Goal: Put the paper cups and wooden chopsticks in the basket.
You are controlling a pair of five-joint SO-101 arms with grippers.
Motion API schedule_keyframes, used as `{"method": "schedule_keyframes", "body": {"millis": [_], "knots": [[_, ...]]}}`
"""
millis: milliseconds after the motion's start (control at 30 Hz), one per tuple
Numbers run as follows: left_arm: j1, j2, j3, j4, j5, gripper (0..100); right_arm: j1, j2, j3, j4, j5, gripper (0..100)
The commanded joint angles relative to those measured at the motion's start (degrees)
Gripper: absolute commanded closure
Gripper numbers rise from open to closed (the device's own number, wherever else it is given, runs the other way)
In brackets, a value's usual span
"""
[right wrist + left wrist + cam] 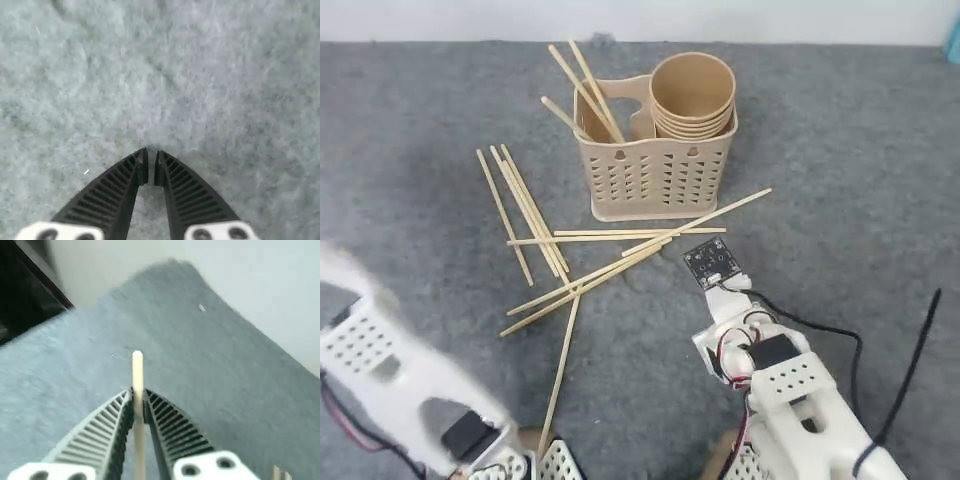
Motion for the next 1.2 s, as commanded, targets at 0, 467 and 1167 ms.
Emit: {"method": "schedule_keyframes", "body": {"millis": [0,467,1167], "knots": [[-5.2,-6.9,-2.0,2.0,-1.4,99,-0.9,-1.9,-1.0,-1.5,1.5,95.3],[-12.4,-18.7,-2.0,2.0,-6.0,99,-10.2,-1.3,-18.5,-0.5,6.9,82.8],[-13.6,-27.9,-1.9,2.3,-8.1,99,-12.4,34.6,-40.0,-12.2,19.2,86.0]]}}
